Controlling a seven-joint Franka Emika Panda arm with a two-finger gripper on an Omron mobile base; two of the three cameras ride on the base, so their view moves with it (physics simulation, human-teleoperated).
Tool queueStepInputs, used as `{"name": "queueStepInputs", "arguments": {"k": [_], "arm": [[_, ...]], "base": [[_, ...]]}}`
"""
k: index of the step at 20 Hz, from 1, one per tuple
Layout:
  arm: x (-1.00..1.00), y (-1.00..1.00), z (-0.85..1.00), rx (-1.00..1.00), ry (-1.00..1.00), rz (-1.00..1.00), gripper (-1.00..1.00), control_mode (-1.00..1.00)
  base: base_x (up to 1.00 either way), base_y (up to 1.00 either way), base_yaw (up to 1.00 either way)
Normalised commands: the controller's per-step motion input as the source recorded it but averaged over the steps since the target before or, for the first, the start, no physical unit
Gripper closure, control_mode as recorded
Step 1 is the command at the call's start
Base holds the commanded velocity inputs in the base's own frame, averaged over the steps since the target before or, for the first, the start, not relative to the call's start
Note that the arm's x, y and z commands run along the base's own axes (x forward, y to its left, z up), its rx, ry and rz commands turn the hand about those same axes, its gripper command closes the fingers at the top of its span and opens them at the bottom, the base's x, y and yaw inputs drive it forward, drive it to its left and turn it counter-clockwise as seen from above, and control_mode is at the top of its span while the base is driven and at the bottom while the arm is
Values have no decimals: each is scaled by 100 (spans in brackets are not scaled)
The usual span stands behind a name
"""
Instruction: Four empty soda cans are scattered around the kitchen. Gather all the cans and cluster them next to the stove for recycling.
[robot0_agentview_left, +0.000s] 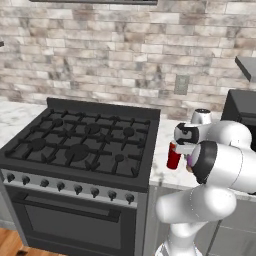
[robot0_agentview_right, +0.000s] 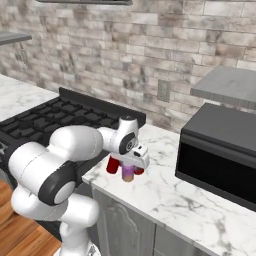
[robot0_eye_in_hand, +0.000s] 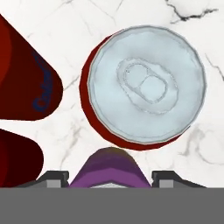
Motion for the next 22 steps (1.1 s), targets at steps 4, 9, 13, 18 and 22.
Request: {"name": "queueStepInputs", "arguments": {"k": [4, 9, 13, 18, 22], "arm": [[-9, 5, -9, 0, 1, -8, -100, -100], [-28, 16, -12, 3, 3, -8, -100, -100], [-10, 15, 0, 0, 2, -4, -100, -100], [3, 4, 21, 0, 1, -2, -100, -100], [1, 0, 35, 0, 5, 0, -100, -100]], "base": [[0, 0, 0], [0, 0, 0], [0, 0, 0], [0, 0, 0], [0, 0, 0]]}}
